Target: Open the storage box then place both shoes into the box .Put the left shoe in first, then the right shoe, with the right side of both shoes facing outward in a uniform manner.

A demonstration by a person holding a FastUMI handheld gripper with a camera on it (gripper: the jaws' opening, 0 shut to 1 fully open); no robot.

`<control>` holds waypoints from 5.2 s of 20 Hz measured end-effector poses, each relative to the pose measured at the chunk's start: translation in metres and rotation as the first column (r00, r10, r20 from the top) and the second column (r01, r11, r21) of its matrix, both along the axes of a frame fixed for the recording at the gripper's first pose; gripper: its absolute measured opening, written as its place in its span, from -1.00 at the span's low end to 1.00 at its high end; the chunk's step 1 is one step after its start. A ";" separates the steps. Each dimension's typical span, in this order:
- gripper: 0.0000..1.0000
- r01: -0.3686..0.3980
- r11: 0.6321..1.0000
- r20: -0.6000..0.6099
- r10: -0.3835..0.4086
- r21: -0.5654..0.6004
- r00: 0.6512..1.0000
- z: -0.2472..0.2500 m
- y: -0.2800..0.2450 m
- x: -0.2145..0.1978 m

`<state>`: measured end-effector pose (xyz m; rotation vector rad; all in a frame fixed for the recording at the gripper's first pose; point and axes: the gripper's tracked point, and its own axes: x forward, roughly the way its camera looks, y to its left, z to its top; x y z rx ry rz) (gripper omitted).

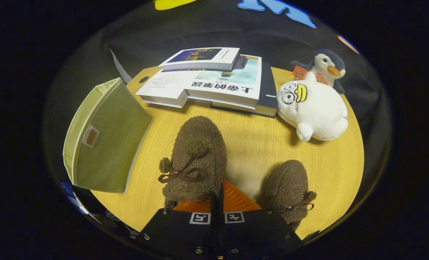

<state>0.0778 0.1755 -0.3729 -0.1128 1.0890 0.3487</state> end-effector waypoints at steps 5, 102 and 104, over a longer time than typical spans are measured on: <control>-1.00 -0.007 0.997 0.031 0.005 0.071 1.000 0.053 0.025 0.007; 0.99 0.167 0.986 -0.140 -0.169 -0.028 0.976 -0.034 -0.183 -0.055; 0.98 0.206 0.978 -0.144 -0.210 -0.040 0.967 -0.049 -0.187 -0.044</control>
